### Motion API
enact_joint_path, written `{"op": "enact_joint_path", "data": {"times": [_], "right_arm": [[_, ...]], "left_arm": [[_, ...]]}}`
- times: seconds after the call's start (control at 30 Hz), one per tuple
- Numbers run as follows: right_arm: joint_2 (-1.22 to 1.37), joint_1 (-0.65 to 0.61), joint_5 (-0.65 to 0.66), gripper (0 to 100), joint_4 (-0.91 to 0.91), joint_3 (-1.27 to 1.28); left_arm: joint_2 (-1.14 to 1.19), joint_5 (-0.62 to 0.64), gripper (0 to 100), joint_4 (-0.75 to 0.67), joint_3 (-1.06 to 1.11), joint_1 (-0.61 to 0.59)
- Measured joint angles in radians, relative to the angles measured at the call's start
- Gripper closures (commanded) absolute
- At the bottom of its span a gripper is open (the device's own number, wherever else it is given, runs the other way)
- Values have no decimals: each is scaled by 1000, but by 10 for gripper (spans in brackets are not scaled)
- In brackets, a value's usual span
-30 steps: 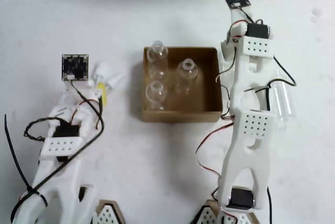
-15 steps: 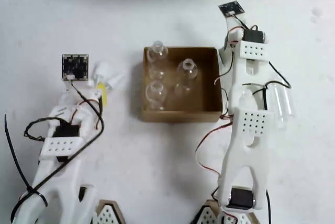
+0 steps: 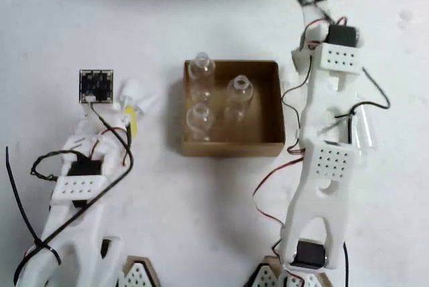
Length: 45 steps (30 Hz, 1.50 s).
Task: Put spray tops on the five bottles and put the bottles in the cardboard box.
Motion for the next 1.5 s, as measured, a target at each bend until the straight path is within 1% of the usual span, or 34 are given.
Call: {"op": "enact_joint_path", "data": {"times": [0.07,0.13,0.37,0.43,0.57,0.7,0.83,0.93,1.0,1.17,1.27,1.37,1.5], "right_arm": [[-38,0,2,970,61,-51],[-80,3,2,985,83,-81],[-242,31,2,984,89,-94],[-308,37,2,984,91,-61],[-485,35,-3,984,91,101],[-704,21,-94,984,91,327],[-916,-41,-137,984,63,548],[-1033,-66,-150,984,-52,727],[-1099,-63,-196,984,-149,859],[-1293,-66,-302,984,-466,1238],[-1433,-98,-338,984,-723,1517],[-1564,-150,-344,984,-1016,1800],[-1633,-221,-344,984,-1418,2088]], "left_arm": [[0,0,862,0,0,0],[0,0,862,0,0,0],[0,0,862,0,0,0],[0,0,862,0,0,0],[0,0,862,0,0,0],[0,0,862,0,0,0],[0,0,862,0,0,0],[0,0,862,0,0,0],[0,0,862,0,0,0],[0,0,862,0,0,0],[0,0,862,0,0,0],[0,0,862,0,0,0],[0,0,862,-3,0,0]]}}
